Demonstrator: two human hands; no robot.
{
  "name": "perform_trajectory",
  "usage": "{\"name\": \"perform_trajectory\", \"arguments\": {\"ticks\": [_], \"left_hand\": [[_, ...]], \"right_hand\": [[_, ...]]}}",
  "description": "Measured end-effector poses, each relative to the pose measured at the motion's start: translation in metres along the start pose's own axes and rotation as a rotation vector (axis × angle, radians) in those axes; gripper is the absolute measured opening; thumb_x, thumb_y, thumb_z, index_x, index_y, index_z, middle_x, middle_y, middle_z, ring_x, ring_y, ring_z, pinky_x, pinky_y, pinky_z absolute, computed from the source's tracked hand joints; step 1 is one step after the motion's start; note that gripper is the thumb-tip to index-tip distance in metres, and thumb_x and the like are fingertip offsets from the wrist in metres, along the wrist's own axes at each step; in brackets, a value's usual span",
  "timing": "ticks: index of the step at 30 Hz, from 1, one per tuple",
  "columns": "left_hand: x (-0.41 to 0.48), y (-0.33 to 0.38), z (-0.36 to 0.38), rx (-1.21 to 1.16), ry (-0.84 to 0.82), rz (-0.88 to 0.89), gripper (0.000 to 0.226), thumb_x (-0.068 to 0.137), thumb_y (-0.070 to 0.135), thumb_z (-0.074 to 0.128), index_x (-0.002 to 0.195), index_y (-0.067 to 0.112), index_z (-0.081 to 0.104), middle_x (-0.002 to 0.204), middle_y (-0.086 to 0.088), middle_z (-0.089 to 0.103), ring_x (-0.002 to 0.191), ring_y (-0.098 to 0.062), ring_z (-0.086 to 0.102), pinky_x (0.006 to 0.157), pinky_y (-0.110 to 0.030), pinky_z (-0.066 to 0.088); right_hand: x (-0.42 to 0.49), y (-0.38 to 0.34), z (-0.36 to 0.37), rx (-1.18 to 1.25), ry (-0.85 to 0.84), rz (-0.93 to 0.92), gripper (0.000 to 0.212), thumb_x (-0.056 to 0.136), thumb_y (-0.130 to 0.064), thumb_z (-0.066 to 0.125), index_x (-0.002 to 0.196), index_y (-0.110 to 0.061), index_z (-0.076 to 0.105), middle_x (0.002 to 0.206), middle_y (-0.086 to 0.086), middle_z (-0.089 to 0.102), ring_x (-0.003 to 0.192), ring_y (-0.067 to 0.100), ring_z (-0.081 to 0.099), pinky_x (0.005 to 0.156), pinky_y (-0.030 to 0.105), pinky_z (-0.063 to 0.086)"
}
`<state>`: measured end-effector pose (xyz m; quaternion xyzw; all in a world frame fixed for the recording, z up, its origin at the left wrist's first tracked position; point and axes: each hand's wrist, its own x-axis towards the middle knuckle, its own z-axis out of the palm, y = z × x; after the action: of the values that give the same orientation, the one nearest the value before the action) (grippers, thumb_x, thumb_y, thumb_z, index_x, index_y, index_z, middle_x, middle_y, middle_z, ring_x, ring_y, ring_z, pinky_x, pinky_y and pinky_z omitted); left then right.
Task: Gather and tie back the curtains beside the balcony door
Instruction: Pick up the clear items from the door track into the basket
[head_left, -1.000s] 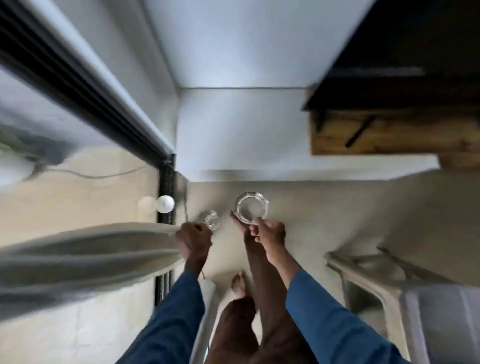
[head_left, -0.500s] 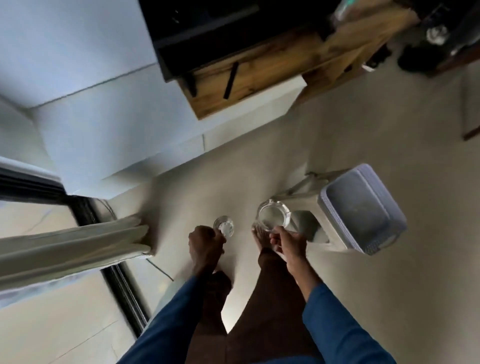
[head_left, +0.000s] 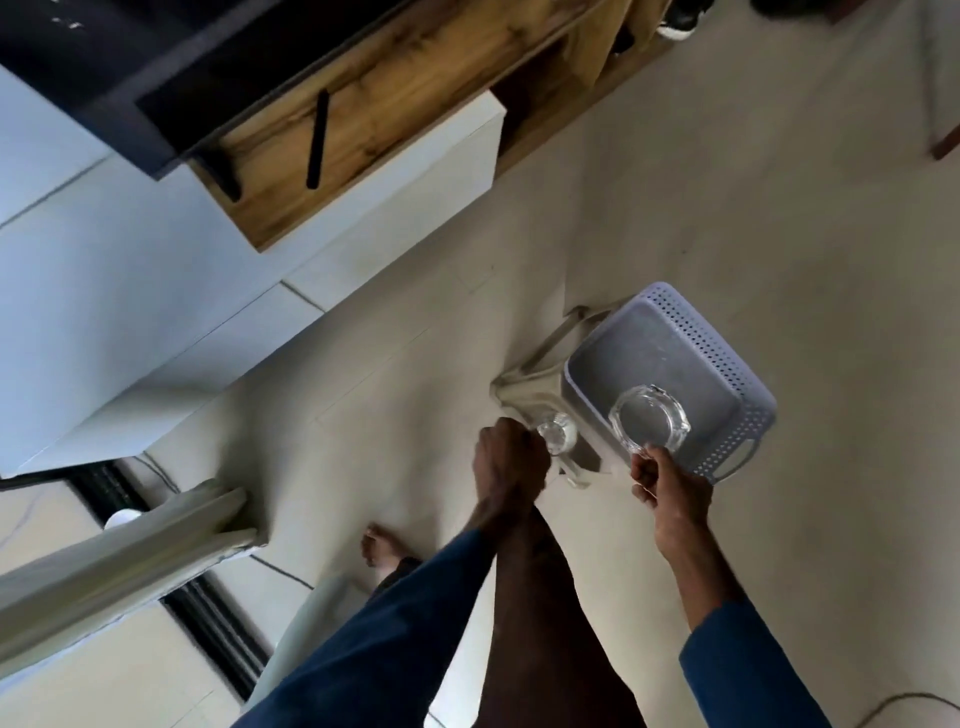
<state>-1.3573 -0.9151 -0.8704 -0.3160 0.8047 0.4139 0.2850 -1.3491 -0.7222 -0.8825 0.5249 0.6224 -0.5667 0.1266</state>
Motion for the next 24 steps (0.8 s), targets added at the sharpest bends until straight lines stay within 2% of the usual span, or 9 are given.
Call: {"name": "perform_trajectory", "arguments": {"ticks": [3,5,7,10,14,16,19,24], "left_hand": [[0.021,0.05,0.047,0.01,-0.007,0.069,0.03,0.071,0.028,0.041,0.062,0.011,0.064,0.048,-0.003,0.062,0.047,-0.021,0.063,0.063,-0.042,0.058],[0.037,0.077,0.07,0.025,-0.022,0.104,0.026,0.079,0.024,0.043,0.068,0.011,0.064,0.057,-0.004,0.066,0.051,-0.021,0.065,0.055,-0.04,0.058],[0.054,0.103,0.092,0.061,-0.014,0.124,0.022,0.084,0.018,0.045,0.072,0.006,0.058,0.068,-0.011,0.067,0.06,-0.027,0.067,0.052,-0.039,0.054],[0.081,0.127,0.115,0.119,0.007,0.144,0.015,0.085,0.011,0.047,0.078,0.004,0.058,0.082,-0.019,0.067,0.074,-0.036,0.068,0.06,-0.042,0.056],[0.109,0.141,0.134,0.185,0.011,0.134,0.02,0.089,0.002,0.048,0.103,0.001,0.062,0.1,-0.017,0.067,0.091,-0.032,0.065,0.07,-0.037,0.045],[0.12,0.139,0.142,0.209,0.032,0.131,0.021,0.091,0.002,0.047,0.106,0.001,0.062,0.104,-0.016,0.067,0.088,-0.025,0.063,0.072,-0.034,0.045],[0.132,0.135,0.148,0.238,0.039,0.111,0.022,0.093,0.001,0.046,0.109,0.0,0.061,0.106,-0.015,0.065,0.081,-0.016,0.047,0.068,-0.031,0.039],[0.143,0.129,0.153,0.227,0.037,0.073,0.02,0.09,-0.004,0.046,0.1,-0.002,0.062,0.091,-0.011,0.063,0.075,-0.019,0.053,0.06,-0.031,0.042]], "right_hand": [[0.054,-0.028,-0.009,0.03,0.017,0.034,0.016,0.091,-0.012,0.064,0.076,-0.006,0.066,0.051,-0.003,0.066,0.042,0.003,0.058,0.04,0.017,0.038],[0.085,-0.041,-0.01,0.015,0.019,0.045,0.014,0.09,-0.009,0.064,0.077,-0.003,0.066,0.051,-0.001,0.066,0.041,0.005,0.057,0.037,0.017,0.035],[0.118,-0.053,-0.009,-0.018,0.001,0.046,0.01,0.089,-0.008,0.065,0.082,-0.001,0.066,0.052,0.001,0.064,0.04,0.007,0.052,0.037,0.018,0.033],[0.161,-0.065,0.001,-0.082,-0.026,0.059,0.016,0.09,-0.012,0.067,0.081,0.002,0.068,0.054,0.003,0.066,0.04,0.008,0.051,0.04,0.02,0.036],[0.205,-0.077,0.018,-0.12,-0.042,0.062,0.017,0.089,-0.014,0.071,0.082,0.001,0.071,0.059,0.006,0.069,0.042,0.008,0.056,0.04,0.019,0.044],[0.221,-0.08,0.024,-0.123,-0.05,0.06,0.018,0.089,-0.013,0.071,0.085,0.004,0.071,0.06,0.008,0.069,0.039,0.008,0.055,0.037,0.017,0.044],[0.237,-0.082,0.029,-0.168,-0.069,0.061,0.018,0.09,-0.012,0.07,0.085,0.005,0.071,0.059,0.008,0.068,0.039,0.008,0.054,0.037,0.018,0.044],[0.249,-0.084,0.033,-0.17,-0.134,0.082,0.016,0.092,-0.016,0.07,0.083,-0.002,0.071,0.067,0.008,0.07,0.054,0.012,0.062,0.056,0.023,0.052]]}}
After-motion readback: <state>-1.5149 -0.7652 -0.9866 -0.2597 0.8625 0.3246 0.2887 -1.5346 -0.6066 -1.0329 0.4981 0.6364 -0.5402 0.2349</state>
